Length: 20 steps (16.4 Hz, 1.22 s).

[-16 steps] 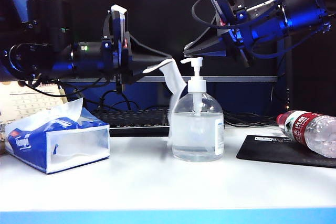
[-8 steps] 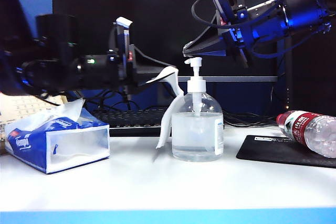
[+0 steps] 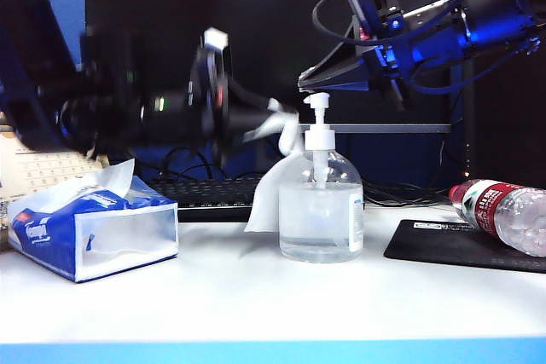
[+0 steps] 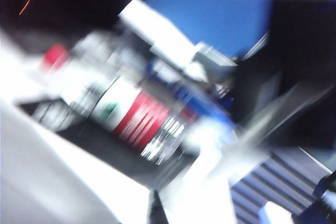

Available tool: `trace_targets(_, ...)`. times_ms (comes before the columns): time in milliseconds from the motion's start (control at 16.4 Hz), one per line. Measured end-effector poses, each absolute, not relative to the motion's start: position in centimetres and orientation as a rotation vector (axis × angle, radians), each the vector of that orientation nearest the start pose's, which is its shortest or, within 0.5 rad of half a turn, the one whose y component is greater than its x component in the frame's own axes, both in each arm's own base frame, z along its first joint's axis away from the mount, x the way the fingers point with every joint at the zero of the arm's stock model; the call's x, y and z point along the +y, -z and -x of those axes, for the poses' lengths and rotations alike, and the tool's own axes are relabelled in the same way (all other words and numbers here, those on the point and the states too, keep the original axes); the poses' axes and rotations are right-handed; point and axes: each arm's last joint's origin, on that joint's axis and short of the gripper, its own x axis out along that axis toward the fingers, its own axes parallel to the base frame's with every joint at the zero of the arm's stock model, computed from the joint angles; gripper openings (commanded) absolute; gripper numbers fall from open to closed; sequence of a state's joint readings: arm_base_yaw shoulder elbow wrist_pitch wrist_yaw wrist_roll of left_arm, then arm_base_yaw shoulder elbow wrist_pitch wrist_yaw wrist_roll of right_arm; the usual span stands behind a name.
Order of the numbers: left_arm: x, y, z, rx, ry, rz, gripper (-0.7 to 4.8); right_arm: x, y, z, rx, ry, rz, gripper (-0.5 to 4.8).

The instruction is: Pull out a tissue from the tissue dispenser, then press the switch of the alcohol sanitizer bottle to drop some sanitizer on the paper tissue, and finally place the treated tissue on the table.

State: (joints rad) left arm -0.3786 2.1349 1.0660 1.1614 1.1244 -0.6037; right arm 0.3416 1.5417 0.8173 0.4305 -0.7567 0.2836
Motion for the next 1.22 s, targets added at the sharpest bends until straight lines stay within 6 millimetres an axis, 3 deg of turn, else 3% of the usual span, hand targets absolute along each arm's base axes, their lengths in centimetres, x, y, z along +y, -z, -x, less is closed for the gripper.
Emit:
trace_targets(61, -17.2, -13.4, -37.5, 0.411, 1.469, 0.465, -0.06, 12.1, -22.6, -29.6, 0.465, -1.028, -0.327, -0.05)
trace_targets(304, -17.1, -13.5, -37.5, 0.408, 1.494, 0.455, -0.06, 10.3, -22.6, -30.1, 0.472, -0.917, -0.342, -0.05)
trace_targets(730, -17.1, -14.0, -37.5, 0.412, 1.538, 0.467, -0.06, 10.7, -22.0, -31.2, 0.473, -0.926, -0.342, -0.05)
trace_targets(974, -17.1, -14.1, -37.5, 0.415, 1.541, 0.47, -0.06, 11.3, -23.4, -32.8, 0.459, -1.009, -0.357, -0.05)
trace_targets(1217, -17.2, -14.1, -37.4, 0.418, 1.543, 0.474, -0.06, 11.3, -22.3, -32.7, 0.552, -1.0, -0.387, -0.05)
